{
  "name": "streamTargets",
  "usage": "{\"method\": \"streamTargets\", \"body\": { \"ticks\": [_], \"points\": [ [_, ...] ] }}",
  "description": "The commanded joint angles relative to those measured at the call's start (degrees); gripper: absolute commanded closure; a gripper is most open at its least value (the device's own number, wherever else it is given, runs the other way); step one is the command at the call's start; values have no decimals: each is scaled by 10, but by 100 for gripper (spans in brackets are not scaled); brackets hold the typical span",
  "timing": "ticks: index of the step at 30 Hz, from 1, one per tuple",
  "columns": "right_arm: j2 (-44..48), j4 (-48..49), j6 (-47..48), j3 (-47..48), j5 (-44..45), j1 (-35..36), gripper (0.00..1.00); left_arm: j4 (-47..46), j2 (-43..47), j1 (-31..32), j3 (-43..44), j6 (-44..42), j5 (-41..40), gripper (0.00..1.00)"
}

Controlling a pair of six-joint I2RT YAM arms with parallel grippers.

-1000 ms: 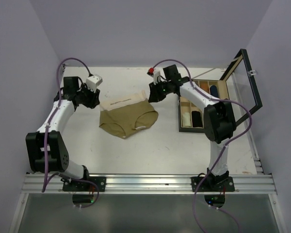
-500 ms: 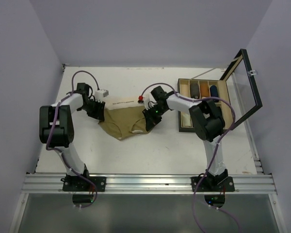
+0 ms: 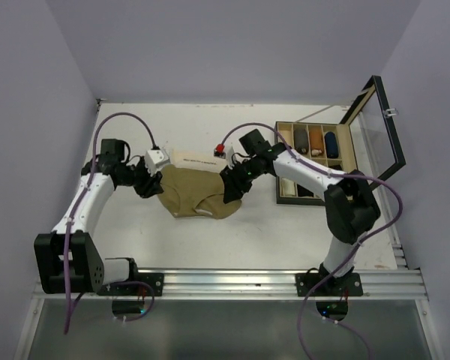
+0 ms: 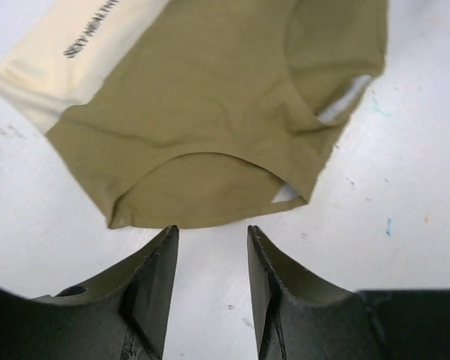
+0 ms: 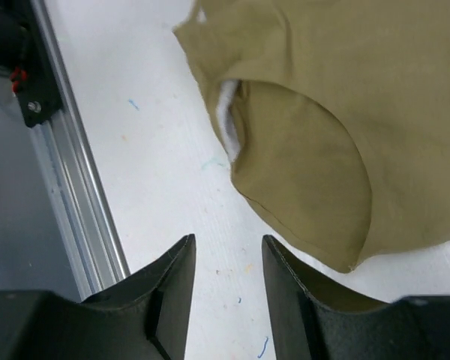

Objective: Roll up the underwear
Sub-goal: Flatten the underwear

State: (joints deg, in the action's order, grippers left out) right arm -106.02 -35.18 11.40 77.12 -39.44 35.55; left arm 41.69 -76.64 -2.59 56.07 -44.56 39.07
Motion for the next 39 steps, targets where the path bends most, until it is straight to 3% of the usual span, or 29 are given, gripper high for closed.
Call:
{"method": "streamTargets", "body": {
  "ticks": [1,6,12,21,32,39],
  "points": [
    [62,49,-2,-24,-15,27,55,69,12,12,-62,-127,51,54],
    [49,100,-14,-38,56,89,53,-9,15,65,-127,-84,26,53],
    [9,181,-19,-58,112,108,52,-97,-4,94,-168,-42,11,51],
    [-1,246,-16,-80,84,124,52,-94,-43,101,-140,-51,22,50],
    [-30,282,-17,-101,161,138,56,-108,-86,103,-122,-16,34,51],
    [12,277,-84,-110,76,94,56,-89,-108,107,-107,-26,50,58]
  ]
}}
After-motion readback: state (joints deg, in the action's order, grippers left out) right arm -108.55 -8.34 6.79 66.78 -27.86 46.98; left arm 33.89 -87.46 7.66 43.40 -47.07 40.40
